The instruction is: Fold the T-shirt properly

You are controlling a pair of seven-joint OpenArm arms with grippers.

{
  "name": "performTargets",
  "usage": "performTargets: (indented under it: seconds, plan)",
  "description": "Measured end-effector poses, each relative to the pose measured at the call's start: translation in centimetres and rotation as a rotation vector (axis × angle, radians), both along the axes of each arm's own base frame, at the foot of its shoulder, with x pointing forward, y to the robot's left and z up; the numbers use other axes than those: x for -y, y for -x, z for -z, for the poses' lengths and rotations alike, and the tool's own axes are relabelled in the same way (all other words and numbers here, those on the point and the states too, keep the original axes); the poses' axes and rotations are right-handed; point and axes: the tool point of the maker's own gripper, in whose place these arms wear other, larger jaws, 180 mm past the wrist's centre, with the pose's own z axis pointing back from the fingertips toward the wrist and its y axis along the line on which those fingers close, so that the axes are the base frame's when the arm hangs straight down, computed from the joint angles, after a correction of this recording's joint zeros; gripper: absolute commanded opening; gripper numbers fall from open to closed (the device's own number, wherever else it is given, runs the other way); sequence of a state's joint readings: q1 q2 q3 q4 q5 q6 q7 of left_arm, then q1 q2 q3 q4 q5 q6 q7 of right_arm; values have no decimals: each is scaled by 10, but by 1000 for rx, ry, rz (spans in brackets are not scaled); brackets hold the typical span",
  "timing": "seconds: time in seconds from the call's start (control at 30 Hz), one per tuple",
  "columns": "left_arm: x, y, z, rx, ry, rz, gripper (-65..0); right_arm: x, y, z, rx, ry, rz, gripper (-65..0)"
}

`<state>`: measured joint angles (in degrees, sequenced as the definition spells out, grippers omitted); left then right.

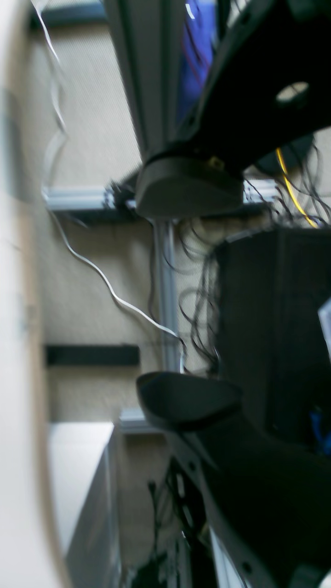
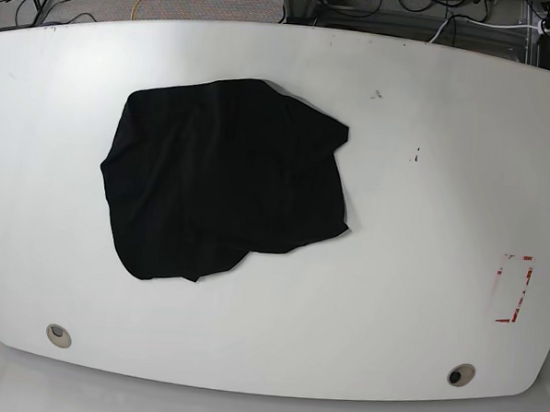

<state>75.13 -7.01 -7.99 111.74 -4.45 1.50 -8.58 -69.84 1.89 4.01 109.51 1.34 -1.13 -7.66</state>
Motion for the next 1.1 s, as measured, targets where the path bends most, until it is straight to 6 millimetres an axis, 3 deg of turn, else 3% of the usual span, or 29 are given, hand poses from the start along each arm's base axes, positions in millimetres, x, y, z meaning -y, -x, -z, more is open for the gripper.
performTargets:
  seconds: [0.23,0.43,0.77,0.93,1.1]
  plan:
    - [1,-9,-16,44,17,-17,-172,14,-34,-29,113,43,-4,-556]
    - [2,-22,-26,132,18,-7,-172,14,-43,-26,127,39,0,-556]
    - [3,-74,-35,296,17,2,-172,13,-97,-30,265,37,4,-549]
    - [14,-93,-37,348,47,11,-169,12,-125,-35,339,35,4,-545]
    - [26,-106,-37,366,77,66,-167,14,-147,-40,391,39,3,-468]
